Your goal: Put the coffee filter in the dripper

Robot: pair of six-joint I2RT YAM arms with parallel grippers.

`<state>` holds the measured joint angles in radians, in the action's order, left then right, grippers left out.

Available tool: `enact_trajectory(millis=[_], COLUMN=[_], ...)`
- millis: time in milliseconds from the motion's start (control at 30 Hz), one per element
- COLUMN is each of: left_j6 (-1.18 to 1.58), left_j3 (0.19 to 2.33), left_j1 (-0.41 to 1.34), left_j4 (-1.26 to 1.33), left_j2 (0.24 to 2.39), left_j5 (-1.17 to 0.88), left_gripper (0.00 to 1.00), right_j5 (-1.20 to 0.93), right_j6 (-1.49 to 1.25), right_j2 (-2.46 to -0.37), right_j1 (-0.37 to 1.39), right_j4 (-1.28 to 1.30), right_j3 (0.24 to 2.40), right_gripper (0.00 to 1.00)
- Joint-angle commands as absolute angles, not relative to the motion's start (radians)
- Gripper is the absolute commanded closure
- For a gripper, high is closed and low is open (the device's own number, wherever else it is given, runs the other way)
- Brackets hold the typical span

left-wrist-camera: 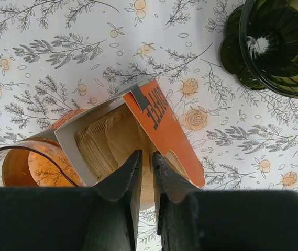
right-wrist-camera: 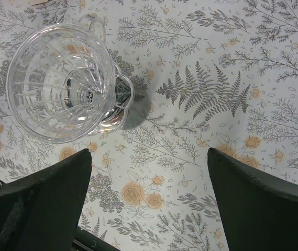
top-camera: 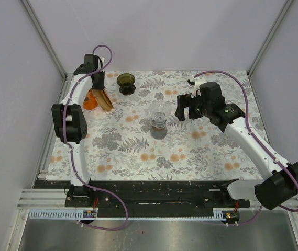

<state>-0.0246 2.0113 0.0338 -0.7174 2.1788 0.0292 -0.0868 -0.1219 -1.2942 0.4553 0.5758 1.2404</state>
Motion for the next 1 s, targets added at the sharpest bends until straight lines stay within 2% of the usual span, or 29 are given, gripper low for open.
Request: enact_trajectory(millis=[0, 633, 867, 967], left_j6=[-0.015, -0.044, -0.023, -0.005], left_j3=[2.052, 2.115, 2.112, 2.099], left_j1=[0.029, 0.029, 0.029, 0.028], left_j4=[-0.707, -0.704, -0.704, -0.704], left_j2=[2.183, 2.256, 2.249, 2.22], left_j5=[0.009, 0.025, 0.006, -0.018], left_gripper=[0.82, 0.84, 1.0, 1.0], right_j5=[-0.064, -0.072, -0.069, -0.069], right_j6=[-0.11, -0.113, -0.114, -0.114], right_j2=[-1.278, -1.289, -1.284, -1.284], right_j1=[0.449, 0.453, 0.453, 0.453], right_j4=[0.572, 0.574, 0.574, 0.572], right_j3=[1.238, 1.235, 1.236, 1.236], right_gripper=[0.0, 0.01, 0.0, 0.0])
